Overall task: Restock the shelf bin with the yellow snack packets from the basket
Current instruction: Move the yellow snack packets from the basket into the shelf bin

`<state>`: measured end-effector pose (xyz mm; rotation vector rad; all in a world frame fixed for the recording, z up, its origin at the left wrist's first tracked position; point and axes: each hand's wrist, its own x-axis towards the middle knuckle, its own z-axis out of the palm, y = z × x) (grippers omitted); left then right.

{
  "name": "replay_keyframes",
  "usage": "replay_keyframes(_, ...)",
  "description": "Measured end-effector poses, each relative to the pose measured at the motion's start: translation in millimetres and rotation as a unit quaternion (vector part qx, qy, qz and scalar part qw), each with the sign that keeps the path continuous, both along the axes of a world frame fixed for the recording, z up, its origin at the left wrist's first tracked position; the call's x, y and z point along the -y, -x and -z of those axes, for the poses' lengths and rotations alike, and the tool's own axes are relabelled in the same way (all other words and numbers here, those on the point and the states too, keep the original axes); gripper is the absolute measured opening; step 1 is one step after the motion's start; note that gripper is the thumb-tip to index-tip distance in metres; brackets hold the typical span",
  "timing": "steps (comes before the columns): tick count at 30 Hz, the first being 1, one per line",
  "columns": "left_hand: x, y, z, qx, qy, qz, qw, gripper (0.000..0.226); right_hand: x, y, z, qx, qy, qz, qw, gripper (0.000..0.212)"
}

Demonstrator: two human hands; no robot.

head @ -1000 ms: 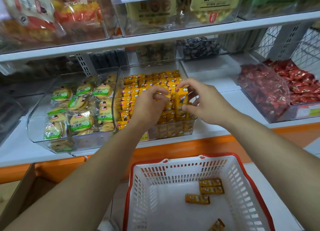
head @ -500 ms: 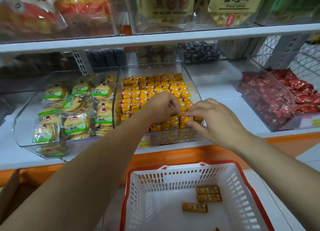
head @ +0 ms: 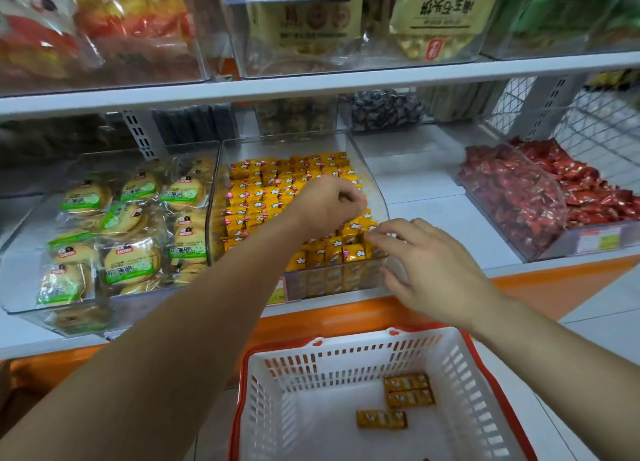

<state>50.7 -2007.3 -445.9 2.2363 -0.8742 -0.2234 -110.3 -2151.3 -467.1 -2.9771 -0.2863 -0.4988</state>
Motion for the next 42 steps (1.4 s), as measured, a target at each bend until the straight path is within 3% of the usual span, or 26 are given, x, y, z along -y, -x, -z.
replay_keyframes(4,22.3,-3.1,-1.4,-0.008,-0.111,0.028,0.993,0.011,-5.3,7.5,8.7,-0.039,-0.101,0.003,0.994,0.052)
replay_keyframes(10,29.5,-5.8,-6.3,-0.002,-0.155,0.049,0.987,0.010,4.1,6.5,9.8,-0.041,-0.103,-0.005,0.994,0.050)
replay_keyframes(18,12.6,2.9,3.1,-0.018,-0.011,0.022,1.000,0.006,2.7,-10.8,-7.4,-0.038,-0.096,0.027,0.994,0.045)
replay_keyframes(22,6.7,6.7,3.7,-0.055,0.039,0.024,0.997,0.007,5.3,-26.9,-24.5,-0.104,-0.167,0.018,0.980,0.017)
replay_keyframes(26,3.5,9.9,5.8,-0.071,0.096,0.001,0.993,0.009,2.2,-29.0,-25.0,-0.088,-0.172,0.005,0.981,0.019)
replay_keyframes(30,3.3,11.9,8.3,-0.069,0.119,-0.002,0.990,0.010,2.3,-19.9,-17.5,-0.045,-0.103,0.012,0.994,0.020)
replay_keyframes(38,2.0,17.9,16.9,-0.074,0.158,-0.010,0.985,0.008,7.4,-14.1,-9.6,-0.051,-0.203,-0.012,0.978,0.021)
replay_keyframes(42,1.8,18.5,15.5,-0.083,0.165,0.006,0.983,0.006,10.1,-20.0,-16.8,-0.078,-0.178,0.001,0.981,0.027)
